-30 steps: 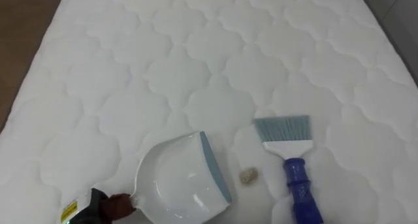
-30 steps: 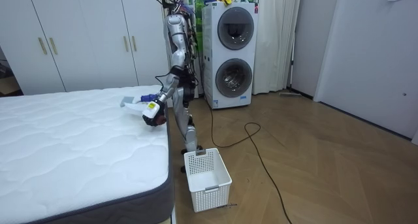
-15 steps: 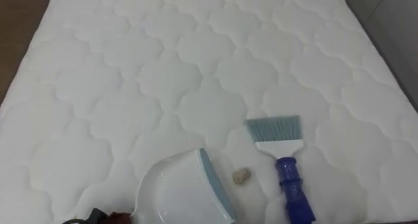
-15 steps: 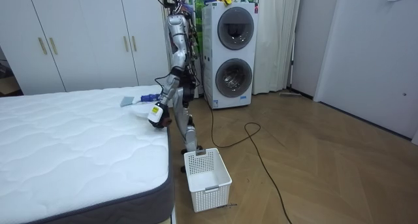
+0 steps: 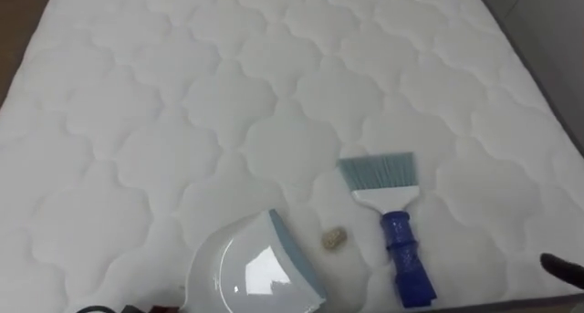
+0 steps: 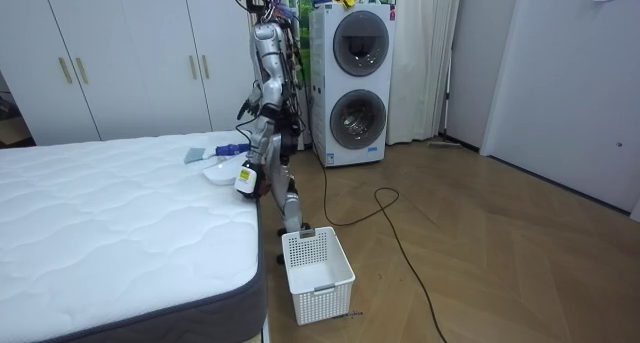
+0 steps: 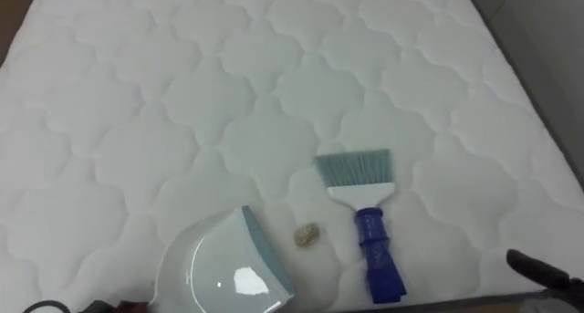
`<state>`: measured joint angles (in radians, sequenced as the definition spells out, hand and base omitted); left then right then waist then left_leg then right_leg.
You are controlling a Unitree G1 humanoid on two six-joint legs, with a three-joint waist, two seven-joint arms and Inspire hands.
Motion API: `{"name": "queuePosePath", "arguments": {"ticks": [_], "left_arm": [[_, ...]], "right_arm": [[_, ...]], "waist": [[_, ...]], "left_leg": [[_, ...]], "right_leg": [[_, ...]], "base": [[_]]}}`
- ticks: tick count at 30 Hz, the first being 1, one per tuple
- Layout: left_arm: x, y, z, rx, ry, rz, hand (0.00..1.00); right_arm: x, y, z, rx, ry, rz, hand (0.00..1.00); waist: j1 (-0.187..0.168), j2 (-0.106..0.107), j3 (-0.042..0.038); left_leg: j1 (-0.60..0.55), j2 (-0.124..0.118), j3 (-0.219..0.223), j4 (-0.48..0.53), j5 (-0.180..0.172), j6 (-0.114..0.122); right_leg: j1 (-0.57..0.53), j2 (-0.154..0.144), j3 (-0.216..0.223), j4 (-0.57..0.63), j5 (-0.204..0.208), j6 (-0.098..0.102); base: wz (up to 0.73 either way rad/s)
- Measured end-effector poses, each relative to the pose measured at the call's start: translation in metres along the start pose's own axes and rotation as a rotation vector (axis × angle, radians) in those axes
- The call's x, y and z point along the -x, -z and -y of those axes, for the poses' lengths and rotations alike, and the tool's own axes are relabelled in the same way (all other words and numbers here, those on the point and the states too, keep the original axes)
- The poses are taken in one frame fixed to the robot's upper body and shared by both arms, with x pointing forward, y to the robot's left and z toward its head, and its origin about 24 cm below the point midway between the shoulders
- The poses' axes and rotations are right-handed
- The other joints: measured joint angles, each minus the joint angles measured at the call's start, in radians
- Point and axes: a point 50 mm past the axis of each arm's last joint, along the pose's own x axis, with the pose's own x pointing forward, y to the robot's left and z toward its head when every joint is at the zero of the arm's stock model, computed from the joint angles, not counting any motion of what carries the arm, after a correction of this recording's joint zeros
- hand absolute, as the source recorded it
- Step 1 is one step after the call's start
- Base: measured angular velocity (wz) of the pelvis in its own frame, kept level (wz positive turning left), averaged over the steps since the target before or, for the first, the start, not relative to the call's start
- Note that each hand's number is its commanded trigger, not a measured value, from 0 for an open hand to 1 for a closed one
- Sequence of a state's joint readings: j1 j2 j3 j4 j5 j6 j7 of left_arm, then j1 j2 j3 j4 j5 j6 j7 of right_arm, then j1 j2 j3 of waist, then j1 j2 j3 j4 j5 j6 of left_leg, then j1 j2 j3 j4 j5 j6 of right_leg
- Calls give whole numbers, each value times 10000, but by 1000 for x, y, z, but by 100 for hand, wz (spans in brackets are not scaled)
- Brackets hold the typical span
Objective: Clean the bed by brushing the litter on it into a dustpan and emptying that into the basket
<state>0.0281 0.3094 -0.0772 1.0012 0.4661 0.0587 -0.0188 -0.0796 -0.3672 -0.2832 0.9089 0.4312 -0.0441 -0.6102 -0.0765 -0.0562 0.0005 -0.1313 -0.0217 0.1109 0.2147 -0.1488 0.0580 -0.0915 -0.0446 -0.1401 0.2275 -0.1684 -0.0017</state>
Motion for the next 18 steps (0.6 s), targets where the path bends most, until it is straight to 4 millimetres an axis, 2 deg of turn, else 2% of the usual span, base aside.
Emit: {"name": "queuePosePath", "arguments": {"ticks": [5,12,18], "left_arm": [[0,1,-1,-17,-91,-111,100],[-1,-1,-4,-88,-255,-198,100],[-3,-12,-15,-142,-866,56,100]], "right_arm": [[7,-24,-11,185,-23,1411,0],[27,-57,-33,-83,-843,3165,0],[39,-57,-48,802,-1490,4016,0]], "waist": [[65,36,-2],[135,74,-13],[302,122,12]], "left_leg": [[-40,57,155,25,-12,-4],[-192,92,230,66,-7,-7],[-546,89,95,265,-10,-2]], "right_leg": [[-155,37,148,124,6,-9],[-385,-1,10,233,18,-29],[-618,-67,-219,334,23,-38]], "base": [[-9],[-5],[8]]}}
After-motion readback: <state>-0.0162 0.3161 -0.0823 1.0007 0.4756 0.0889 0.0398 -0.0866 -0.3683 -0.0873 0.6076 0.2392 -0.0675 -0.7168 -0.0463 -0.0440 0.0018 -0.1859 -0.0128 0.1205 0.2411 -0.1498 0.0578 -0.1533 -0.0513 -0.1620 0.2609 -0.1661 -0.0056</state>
